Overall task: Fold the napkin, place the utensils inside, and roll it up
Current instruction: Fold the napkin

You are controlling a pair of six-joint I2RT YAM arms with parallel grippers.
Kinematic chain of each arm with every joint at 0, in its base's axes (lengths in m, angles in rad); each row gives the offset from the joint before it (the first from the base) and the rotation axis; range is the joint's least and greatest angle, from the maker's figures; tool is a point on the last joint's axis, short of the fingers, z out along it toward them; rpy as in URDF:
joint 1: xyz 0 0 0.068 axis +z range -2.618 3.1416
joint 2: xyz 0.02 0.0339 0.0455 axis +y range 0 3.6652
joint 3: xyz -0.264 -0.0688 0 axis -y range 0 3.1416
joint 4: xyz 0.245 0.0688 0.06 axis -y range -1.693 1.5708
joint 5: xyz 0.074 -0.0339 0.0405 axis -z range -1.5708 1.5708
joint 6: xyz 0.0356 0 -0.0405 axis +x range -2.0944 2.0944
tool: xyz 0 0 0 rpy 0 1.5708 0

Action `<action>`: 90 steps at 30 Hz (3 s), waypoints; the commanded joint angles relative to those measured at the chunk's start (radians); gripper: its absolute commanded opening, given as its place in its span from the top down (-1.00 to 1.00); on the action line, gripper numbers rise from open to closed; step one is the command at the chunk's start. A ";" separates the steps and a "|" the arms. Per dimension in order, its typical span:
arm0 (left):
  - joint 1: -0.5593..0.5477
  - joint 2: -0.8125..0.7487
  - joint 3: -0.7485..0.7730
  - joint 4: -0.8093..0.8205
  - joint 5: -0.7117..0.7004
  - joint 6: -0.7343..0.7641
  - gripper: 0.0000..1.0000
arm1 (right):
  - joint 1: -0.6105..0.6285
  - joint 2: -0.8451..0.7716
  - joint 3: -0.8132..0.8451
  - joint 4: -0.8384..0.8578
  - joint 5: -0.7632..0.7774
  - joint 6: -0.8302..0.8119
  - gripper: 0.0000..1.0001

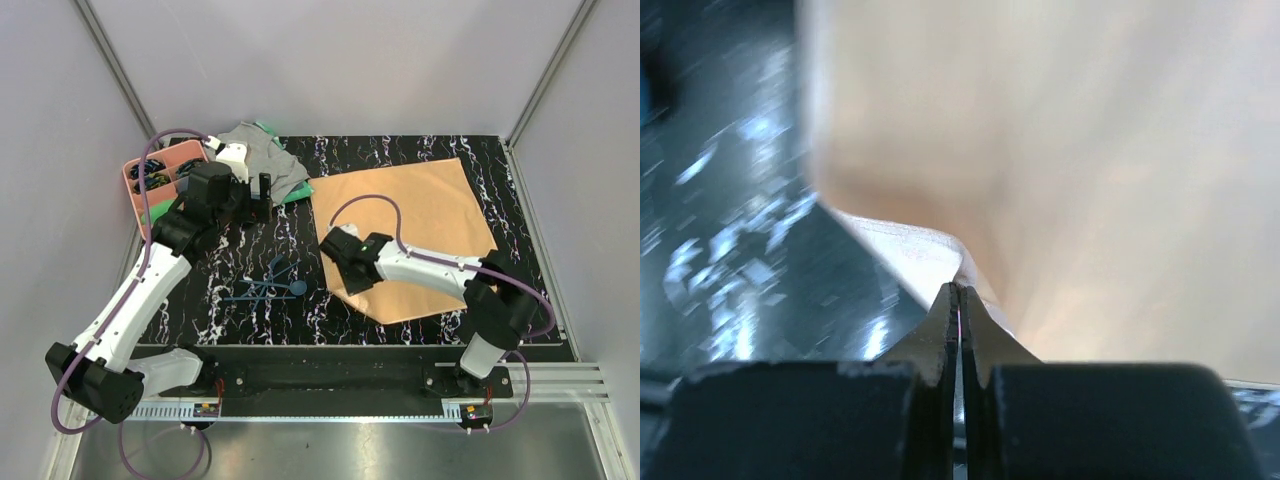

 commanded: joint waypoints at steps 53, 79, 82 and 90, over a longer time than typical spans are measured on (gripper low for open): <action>0.009 0.040 -0.024 0.063 -0.033 0.012 -0.97 | -0.888 0.936 1.303 0.110 0.266 -0.629 1.00; 0.009 0.068 -0.024 0.061 -0.042 0.021 -0.97 | -0.957 1.091 1.519 0.127 0.255 -0.635 1.00; 0.009 0.071 -0.024 0.061 -0.042 0.020 -0.97 | -0.957 1.104 1.519 0.137 0.251 -0.640 1.00; 0.009 0.075 -0.024 0.061 -0.041 0.020 -0.97 | -0.957 1.127 1.536 0.182 0.218 -0.665 1.00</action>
